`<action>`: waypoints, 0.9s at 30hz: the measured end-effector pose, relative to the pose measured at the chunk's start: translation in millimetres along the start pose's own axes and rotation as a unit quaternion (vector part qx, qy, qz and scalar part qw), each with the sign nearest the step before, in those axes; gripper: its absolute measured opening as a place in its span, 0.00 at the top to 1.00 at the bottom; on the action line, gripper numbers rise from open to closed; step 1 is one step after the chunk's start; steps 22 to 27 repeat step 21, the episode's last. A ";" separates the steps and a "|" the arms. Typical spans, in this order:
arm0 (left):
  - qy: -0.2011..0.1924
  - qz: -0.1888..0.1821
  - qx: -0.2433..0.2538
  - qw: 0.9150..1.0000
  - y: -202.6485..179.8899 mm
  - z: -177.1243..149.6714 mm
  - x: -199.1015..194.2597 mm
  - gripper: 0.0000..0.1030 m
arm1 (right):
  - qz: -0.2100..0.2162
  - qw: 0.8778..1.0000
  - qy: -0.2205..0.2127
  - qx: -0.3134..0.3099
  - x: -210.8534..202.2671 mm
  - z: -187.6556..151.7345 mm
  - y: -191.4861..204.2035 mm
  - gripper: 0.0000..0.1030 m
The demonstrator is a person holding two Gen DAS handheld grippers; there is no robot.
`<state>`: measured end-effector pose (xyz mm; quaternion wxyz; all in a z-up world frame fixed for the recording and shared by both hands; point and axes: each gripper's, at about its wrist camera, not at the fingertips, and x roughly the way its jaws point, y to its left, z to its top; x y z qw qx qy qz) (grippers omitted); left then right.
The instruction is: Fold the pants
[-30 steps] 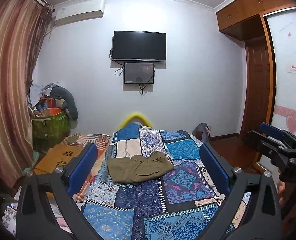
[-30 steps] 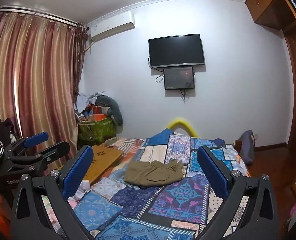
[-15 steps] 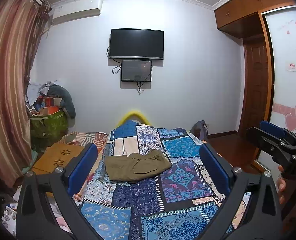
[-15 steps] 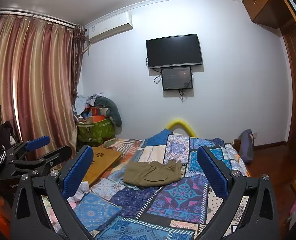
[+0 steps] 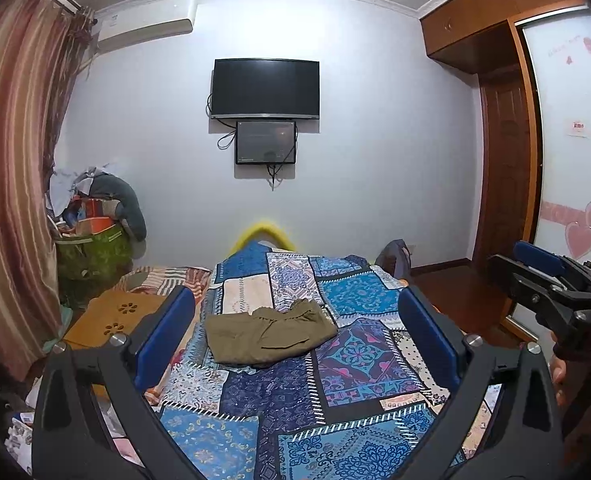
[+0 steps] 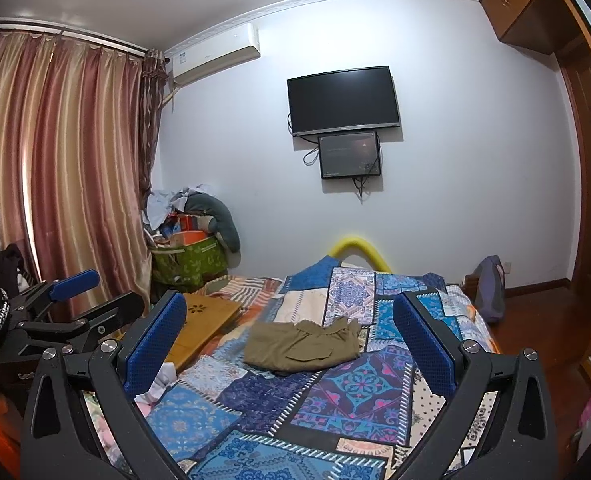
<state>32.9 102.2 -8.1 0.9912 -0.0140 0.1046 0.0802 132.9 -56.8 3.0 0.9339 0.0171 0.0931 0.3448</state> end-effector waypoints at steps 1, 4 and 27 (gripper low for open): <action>-0.001 0.000 -0.001 1.000 0.5 0.1 -1.0 0.00 | 0.000 1.000 0.000 0.000 -0.3 0.0 0.2 0.00; -0.004 0.000 0.000 1.000 0.0 0.9 -2.1 0.00 | -0.002 1.000 -0.001 -0.001 -0.7 -0.1 0.0 0.00; 0.004 -0.006 -0.001 1.000 0.0 -0.3 2.1 0.00 | -0.001 1.000 -0.004 0.000 -2.2 0.6 0.9 0.00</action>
